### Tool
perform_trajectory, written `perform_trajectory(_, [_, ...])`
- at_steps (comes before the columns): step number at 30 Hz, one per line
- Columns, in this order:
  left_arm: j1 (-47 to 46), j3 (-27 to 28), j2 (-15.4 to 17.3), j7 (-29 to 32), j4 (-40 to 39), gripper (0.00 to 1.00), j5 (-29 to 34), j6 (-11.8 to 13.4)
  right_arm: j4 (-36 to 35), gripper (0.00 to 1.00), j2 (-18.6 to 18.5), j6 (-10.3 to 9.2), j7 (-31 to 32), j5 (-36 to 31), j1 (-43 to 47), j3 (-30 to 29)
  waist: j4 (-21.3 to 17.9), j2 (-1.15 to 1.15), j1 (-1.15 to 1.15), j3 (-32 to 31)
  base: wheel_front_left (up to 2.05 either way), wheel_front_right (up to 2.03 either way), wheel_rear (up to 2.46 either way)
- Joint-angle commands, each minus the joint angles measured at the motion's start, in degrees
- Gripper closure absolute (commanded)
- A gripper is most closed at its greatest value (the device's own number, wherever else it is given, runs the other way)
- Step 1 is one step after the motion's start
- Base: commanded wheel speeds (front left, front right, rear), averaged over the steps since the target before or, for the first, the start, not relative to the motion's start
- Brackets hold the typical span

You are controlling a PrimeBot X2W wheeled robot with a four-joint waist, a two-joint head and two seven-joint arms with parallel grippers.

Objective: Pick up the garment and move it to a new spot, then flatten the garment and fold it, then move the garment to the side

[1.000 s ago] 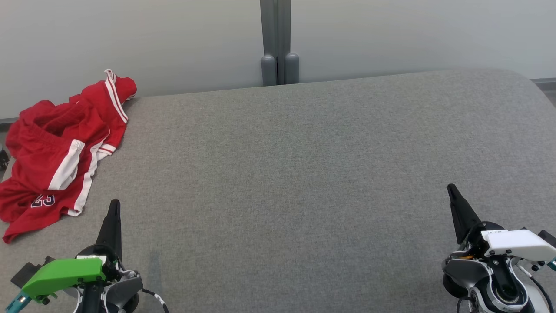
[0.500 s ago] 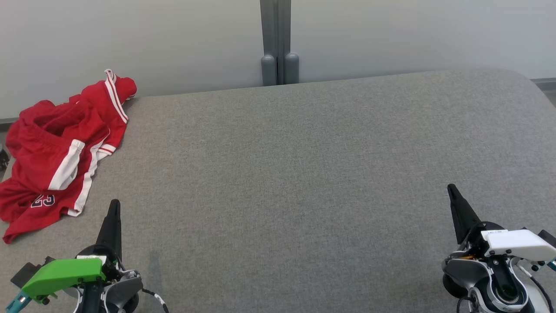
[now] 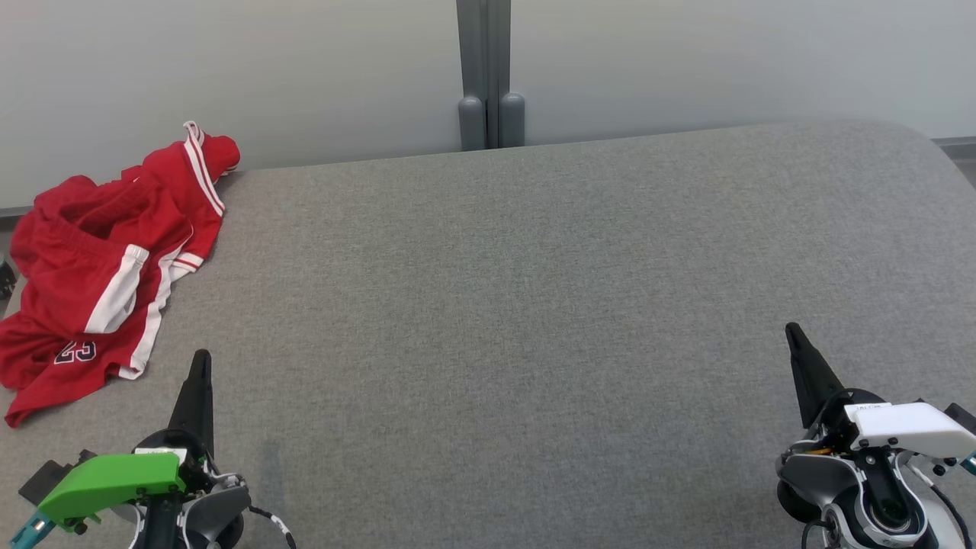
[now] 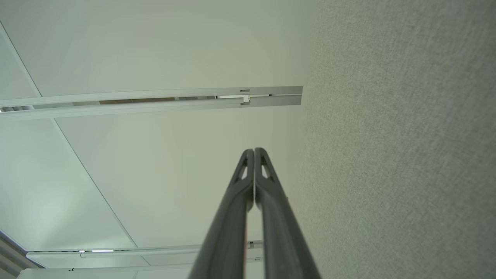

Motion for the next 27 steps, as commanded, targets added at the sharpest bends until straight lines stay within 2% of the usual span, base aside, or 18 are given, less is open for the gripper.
perform_trajectory(1, [-0.65,0.04,0.03,0.10,-0.07,1.00,-0.28,-0.31,-0.26,1.00,-0.23,0.03,0.12,0.40,-0.31,-0.04,0.00,0.00,0.00,0.00,0.00,0.00,0.00])
perform_trajectory(27, [-0.65,0.04,0.03,0.10,-0.07,1.00,-0.28,-0.31,-0.26,1.00,-0.23,0.03,0.12,0.40,-0.31,-0.04,0.00,0.00,0.00,0.00,0.00,0.00,0.00])
